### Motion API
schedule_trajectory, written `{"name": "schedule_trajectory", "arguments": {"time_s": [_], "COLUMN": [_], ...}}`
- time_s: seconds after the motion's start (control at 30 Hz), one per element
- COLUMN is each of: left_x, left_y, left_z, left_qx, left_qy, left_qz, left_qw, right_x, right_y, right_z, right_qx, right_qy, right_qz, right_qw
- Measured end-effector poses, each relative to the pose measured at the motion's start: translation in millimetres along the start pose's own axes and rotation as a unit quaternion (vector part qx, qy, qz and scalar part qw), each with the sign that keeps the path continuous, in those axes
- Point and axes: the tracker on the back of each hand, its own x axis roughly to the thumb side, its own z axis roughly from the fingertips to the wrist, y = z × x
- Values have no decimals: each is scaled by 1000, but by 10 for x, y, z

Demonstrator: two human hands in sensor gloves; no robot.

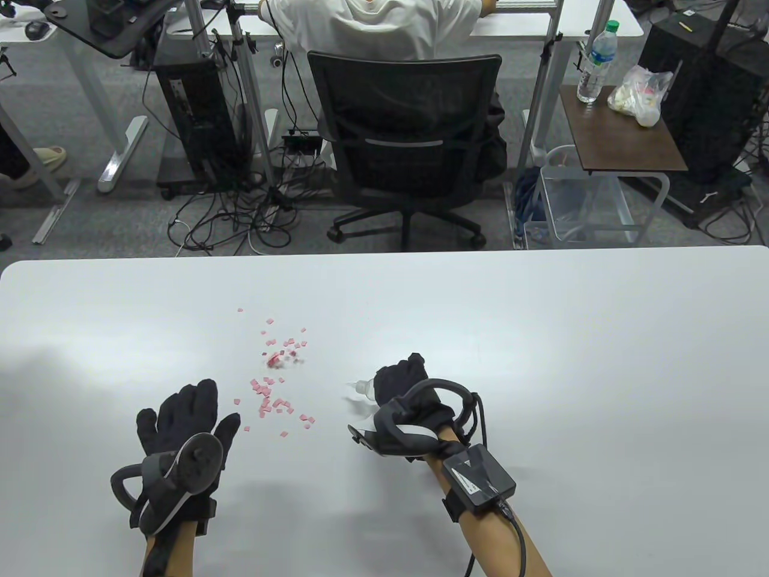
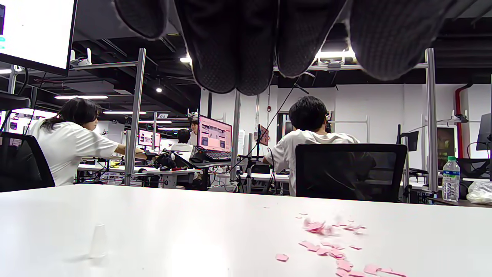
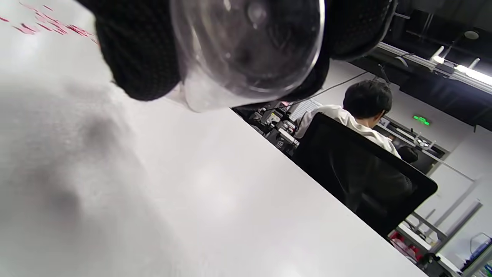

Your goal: Squeeze empty conical bottle to blow paper scraps with air puff

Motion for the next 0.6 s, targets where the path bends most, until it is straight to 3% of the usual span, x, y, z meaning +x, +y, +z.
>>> {"name": "schedule_trajectory", "arguments": {"time_s": [0.2,0.27,0.47,0.6], "left_x": [1,3,-1,0], "left_y": [-3,-2,-5,-6], "left_z": [-3,1,0,1], "left_qx": [0,-1,-2,-5], "left_qy": [-1,-1,0,1], "left_qz": [2,0,0,0], "left_qw": [1000,1000,1000,1000], "right_x": [26,31,21,53], "right_y": [-29,-38,-3,7], "right_z": [27,33,31,29], "right_qx": [-2,-28,-9,4], "right_qy": [-14,-20,-3,-18], "right_qz": [-5,-14,-48,-27], "right_qw": [1000,999,999,999]}}
